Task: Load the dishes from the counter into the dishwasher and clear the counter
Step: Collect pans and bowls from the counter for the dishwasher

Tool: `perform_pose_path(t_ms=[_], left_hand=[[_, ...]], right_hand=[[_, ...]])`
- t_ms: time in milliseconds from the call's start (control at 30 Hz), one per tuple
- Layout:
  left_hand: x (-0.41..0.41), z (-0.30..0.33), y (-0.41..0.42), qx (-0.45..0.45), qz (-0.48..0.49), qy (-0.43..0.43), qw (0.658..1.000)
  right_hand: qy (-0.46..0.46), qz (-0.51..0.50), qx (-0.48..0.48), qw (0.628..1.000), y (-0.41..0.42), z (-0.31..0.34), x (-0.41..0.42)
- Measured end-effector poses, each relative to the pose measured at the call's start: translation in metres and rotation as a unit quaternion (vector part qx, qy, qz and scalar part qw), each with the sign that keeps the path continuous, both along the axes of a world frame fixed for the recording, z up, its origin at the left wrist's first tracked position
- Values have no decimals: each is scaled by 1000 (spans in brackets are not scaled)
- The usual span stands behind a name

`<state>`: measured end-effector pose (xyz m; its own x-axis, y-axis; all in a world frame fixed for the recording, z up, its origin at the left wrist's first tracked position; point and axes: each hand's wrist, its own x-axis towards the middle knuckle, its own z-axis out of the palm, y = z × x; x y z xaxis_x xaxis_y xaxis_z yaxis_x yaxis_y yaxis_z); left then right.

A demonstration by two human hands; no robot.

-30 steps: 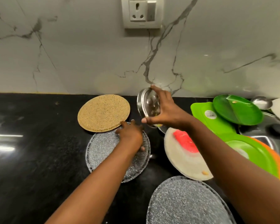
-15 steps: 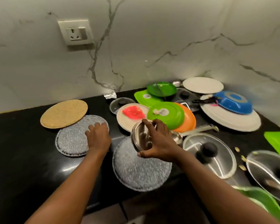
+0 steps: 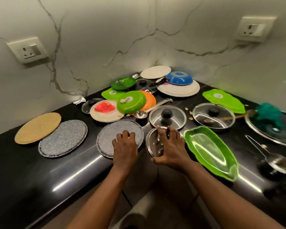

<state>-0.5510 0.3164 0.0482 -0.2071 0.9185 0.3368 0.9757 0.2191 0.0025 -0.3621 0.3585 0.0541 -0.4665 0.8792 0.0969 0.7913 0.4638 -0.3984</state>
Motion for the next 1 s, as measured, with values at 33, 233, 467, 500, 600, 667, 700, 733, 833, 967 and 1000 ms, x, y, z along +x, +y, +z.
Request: perform_pose_path(t_ms=[33,233,467,500,600,667,700,733,833,967,1000], left_hand=[[7,1,-3,-2,-21,0,1000],[43,-11,-39,-9,-140,-10,990],[78,-52,-131,-40,-342,33,938],[85,-63,-148,-51,-368,36,928],[110,-91,-198,-87,-452,64,885],[124,-101,-223,-114,-471,73,872],[137,-105,-240,-129,-490,76,859],[150,-108,-259,-145,-511,77,844],[191,-113,-311,-190,-559,65,804],[242,-122,-377,-210,-618,77,754],[254,-125,-393,-219,-631,84,739]], right_hand=[[-3,-20,4,1000,-8,1,9],[-12,-119,6,993,-89,-11,53],[-3,-264,-26,964,-253,-73,64],[-1,-288,-43,957,-283,-82,66],[-31,-375,-73,924,-370,-106,77],[-42,-407,-107,906,-414,-118,84],[-50,-433,-122,892,-441,-121,90],[-56,-462,-128,876,-466,-123,97],[-60,-551,-142,820,-534,-126,118],[-50,-651,-183,735,-607,-132,147],[-41,-676,-190,711,-625,-135,155]])
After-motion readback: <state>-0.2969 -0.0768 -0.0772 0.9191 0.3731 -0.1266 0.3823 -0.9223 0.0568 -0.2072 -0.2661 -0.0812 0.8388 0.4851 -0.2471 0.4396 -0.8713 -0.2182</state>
